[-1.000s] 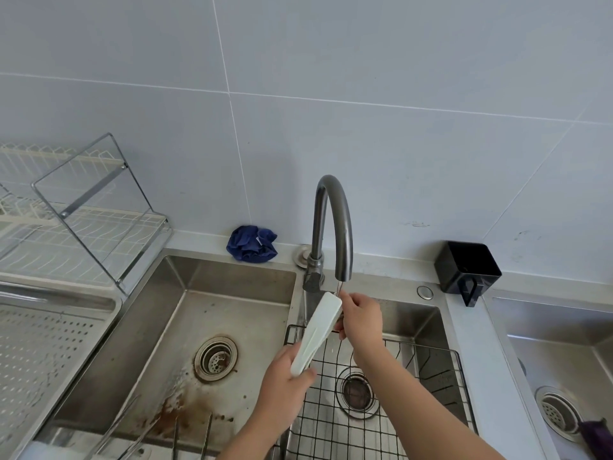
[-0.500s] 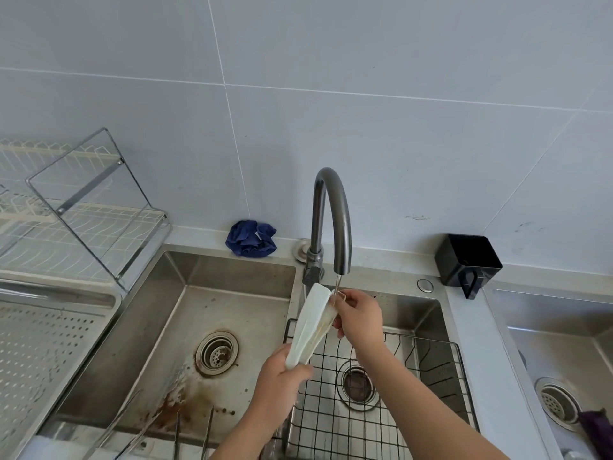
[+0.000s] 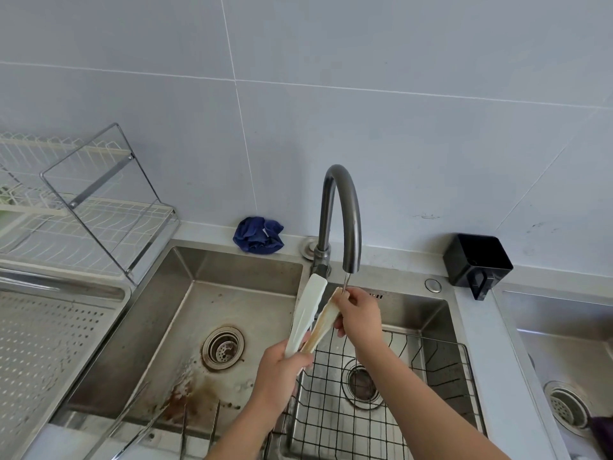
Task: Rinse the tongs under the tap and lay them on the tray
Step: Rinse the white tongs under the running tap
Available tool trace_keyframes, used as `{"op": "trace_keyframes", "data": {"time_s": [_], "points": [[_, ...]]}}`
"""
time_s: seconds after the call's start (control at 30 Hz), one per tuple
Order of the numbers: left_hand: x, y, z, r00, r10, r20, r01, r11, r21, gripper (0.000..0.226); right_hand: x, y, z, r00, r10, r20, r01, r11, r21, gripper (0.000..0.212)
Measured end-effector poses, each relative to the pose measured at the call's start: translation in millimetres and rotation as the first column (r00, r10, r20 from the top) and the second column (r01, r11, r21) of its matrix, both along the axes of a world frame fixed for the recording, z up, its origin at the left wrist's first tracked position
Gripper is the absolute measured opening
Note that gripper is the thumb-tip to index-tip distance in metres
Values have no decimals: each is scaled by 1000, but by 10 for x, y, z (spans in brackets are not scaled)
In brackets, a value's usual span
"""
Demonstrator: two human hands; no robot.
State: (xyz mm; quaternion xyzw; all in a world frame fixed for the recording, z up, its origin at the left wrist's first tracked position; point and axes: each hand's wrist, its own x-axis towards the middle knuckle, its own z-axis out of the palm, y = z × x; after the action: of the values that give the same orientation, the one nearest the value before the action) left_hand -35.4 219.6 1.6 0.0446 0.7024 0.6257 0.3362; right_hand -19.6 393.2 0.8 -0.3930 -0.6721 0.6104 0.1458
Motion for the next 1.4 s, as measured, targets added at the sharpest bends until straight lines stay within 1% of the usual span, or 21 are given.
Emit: {"op": "trace_keyframes", "data": {"time_s": [0.07, 0.1, 0.17, 0.23, 0.3, 0.37, 0.4, 0.43, 0.47, 0.57, 0.63, 0.7, 0.73, 0.8, 0.9, 1.0, 1.1, 1.17, 1.27, 1.33, 1.4], "points": [[-18, 17, -2, 1000, 0, 16, 0, 1000, -4, 47, 7, 5, 3, 1000, 7, -18, -7, 999, -33, 15], [-32, 33, 2, 1000, -11, 19, 11, 1000, 0, 50, 5, 19, 10, 1000, -17, -21, 17, 999, -28, 14], [-61, 78, 27, 999, -43, 6, 43, 999, 12, 53, -5, 56, 22, 996, -89, -26, 90, 996, 12, 17], [-94, 125, 38, 999, -51, -3, 51, 998, 22, 50, -16, 79, 41, 992, -125, -35, 127, 991, 44, 21], [-123, 132, 19, 999, -41, -9, 41, 999, 15, 48, -22, 84, 48, 995, -92, -38, 93, 995, 28, 20], [-142, 104, -21, 999, -30, -16, 30, 1000, 2, 51, -10, 70, 47, 999, -21, -33, 21, 1000, 8, 25], [-144, 85, -41, 999, -26, -18, 26, 1000, -6, 53, -1, 66, 41, 1000, -5, -29, 5, 1000, 11, 28], [-141, 72, -57, 999, -28, -18, 28, 1000, -12, 54, 10, 66, 31, 1000, -13, -26, 14, 999, 30, 25], [-130, 66, -71, 999, -33, -17, 33, 999, -8, 51, 19, 71, 28, 999, -39, -26, 40, 998, 54, 20], [-90, 83, -82, 999, -49, -21, 50, 999, 9, 37, 25, 91, -5, 994, -104, -20, 106, 986, 130, 22], [-79, 87, -77, 999, -48, -21, 48, 999, 7, 36, 42, 58, -34, 994, -96, -54, 104, 981, 163, 19], [-93, 80, -76, 1000, -25, 2, 25, 1000, 11, 38, 82, -5, -45, 993, -48, -105, 66, 982, 176, 22], [-102, 72, -70, 1000, -15, 14, 15, 1000, 12, 41, 106, -33, -38, 989, -21, -143, 41, 990, 137, 25], [-116, 57, -62, 1000, 3, 25, -4, 1000, 13, 47, 128, -73, 0, 977, 14, -213, -20, 999, -27, 30], [-108, 55, -54, 1000, 18, 8, -18, 1000, 9, 43, 117, -100, 26, 958, -36, -284, -44, 962, -269, 35], [-96, 60, -34, 1000, 18, 4, -18, 1000, 23, 48, 121, -102, 11, 943, -74, -324, -58, 922, -382, 30], [-105, 34, -25, 1000, 16, 7, -16, 1000, 23, 54, 136, -87, -38, 940, -25, -340, -137, 886, -444, 29], [-106, 16, -26, 1000, 23, 11, -23, 1000, 20, 54, 120, -73, -49, 951, 17, -309, -144, 909, -391, 29], [-86, 5, -48, 1000, 25, 9, -25, 1000, 5, 51, 76, -100, -61, 976, 12, -218, -53, 982, -183, 35], [-72, 3, -71, 999, 34, -9, -34, 999, -6, 48, 70, -152, -116, 985, 39, -167, -47, 998, -41, 38], [-70, 3, -84, 998, 44, -35, -44, 999, -23, 48, 82, -196, -162, 984, 36, -172, -43, 998, -35, 35]]}}
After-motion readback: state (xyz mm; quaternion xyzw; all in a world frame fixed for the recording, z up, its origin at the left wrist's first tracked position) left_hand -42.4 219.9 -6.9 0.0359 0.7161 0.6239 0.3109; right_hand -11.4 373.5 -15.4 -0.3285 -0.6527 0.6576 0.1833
